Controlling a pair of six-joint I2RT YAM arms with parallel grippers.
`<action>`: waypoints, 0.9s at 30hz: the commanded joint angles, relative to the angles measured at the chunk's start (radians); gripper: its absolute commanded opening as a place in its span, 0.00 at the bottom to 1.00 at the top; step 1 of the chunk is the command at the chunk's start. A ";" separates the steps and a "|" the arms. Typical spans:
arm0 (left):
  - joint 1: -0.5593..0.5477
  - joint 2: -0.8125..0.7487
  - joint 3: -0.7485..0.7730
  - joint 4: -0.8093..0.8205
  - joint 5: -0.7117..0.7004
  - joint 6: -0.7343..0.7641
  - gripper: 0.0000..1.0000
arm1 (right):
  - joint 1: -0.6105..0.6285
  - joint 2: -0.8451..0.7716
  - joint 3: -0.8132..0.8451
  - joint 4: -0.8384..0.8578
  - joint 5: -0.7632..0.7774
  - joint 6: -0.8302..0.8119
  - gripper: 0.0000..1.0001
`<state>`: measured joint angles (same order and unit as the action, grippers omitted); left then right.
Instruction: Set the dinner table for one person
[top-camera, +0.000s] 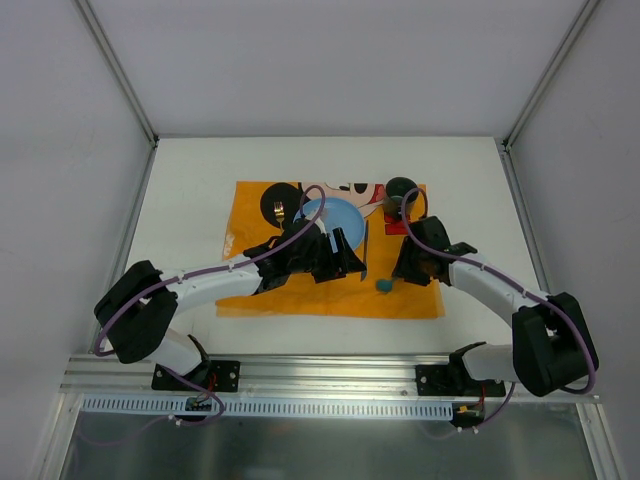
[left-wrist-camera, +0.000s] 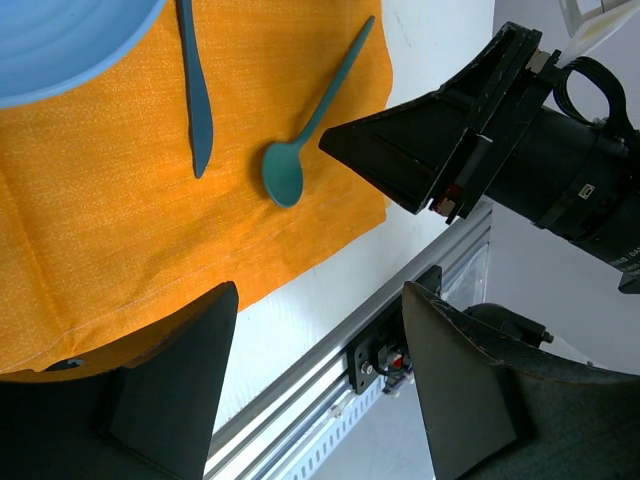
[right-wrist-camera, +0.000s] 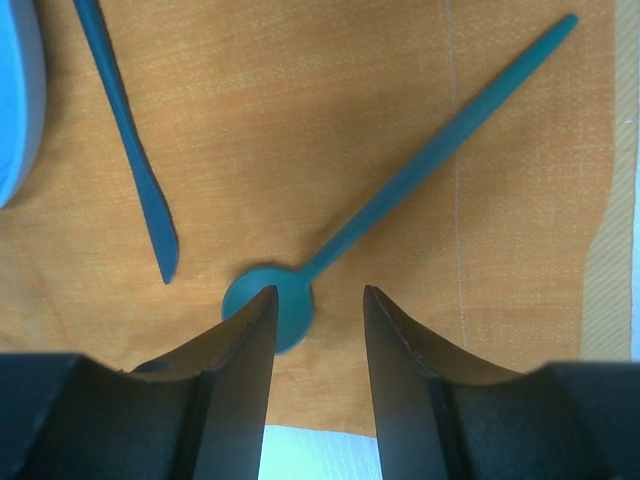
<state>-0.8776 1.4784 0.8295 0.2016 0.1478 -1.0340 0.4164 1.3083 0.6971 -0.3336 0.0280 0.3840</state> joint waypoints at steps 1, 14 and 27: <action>-0.004 -0.026 -0.007 0.010 -0.014 0.020 0.67 | -0.002 0.017 -0.002 -0.002 0.039 0.038 0.42; -0.004 -0.040 -0.036 0.001 -0.028 0.022 0.67 | -0.004 0.117 0.008 0.073 0.006 0.056 0.34; -0.004 -0.032 -0.036 0.004 -0.027 0.028 0.67 | 0.004 0.154 0.093 0.033 0.006 0.046 0.31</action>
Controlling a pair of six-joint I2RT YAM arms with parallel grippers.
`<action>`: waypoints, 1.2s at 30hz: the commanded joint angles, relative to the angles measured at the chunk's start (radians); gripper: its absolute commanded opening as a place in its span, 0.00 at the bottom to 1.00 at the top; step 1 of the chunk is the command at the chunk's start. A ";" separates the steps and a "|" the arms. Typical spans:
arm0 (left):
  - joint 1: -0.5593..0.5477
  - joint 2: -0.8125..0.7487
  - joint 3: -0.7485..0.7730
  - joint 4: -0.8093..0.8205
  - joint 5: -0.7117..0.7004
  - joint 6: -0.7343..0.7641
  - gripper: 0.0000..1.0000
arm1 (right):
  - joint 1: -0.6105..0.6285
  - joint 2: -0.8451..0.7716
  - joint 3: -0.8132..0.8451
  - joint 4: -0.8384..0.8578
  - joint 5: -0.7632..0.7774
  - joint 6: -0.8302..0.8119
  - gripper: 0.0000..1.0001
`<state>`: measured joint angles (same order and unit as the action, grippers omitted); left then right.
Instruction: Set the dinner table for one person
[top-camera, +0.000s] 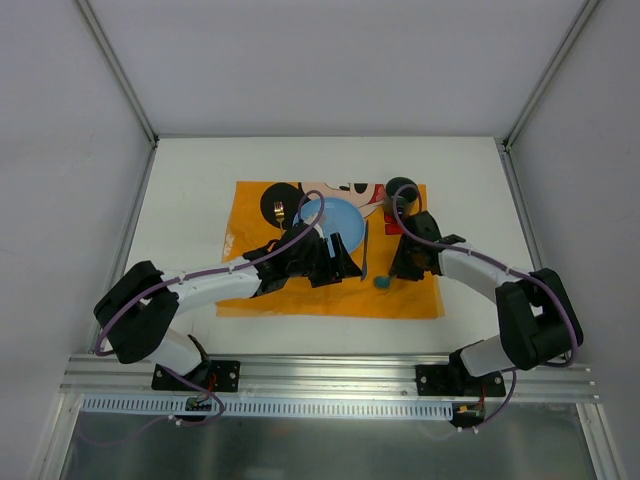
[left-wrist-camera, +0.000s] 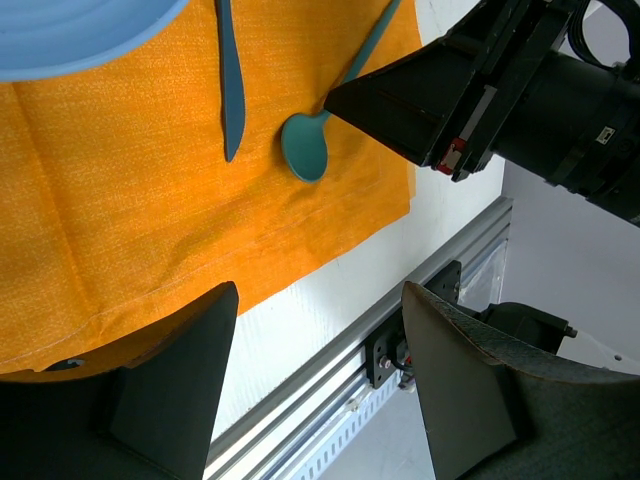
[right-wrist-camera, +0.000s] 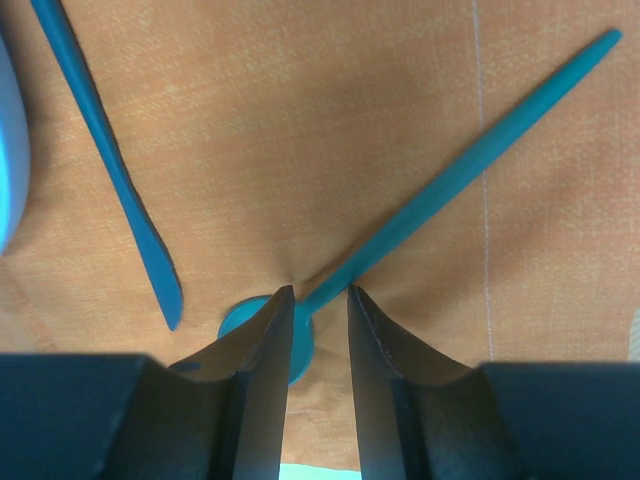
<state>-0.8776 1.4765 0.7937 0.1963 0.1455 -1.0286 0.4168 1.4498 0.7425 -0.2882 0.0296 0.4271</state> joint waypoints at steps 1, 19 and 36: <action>-0.004 -0.027 -0.001 0.009 -0.023 0.022 0.67 | 0.004 0.018 0.050 -0.012 0.001 0.002 0.30; 0.008 -0.027 -0.021 0.018 -0.017 0.025 0.67 | 0.011 0.075 0.057 0.011 -0.013 -0.002 0.06; 0.011 -0.021 -0.027 0.028 -0.008 0.030 0.67 | 0.039 0.113 0.075 0.012 0.021 0.028 0.61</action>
<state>-0.8753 1.4765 0.7712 0.1982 0.1463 -1.0248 0.4507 1.5497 0.8173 -0.2237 0.0177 0.4469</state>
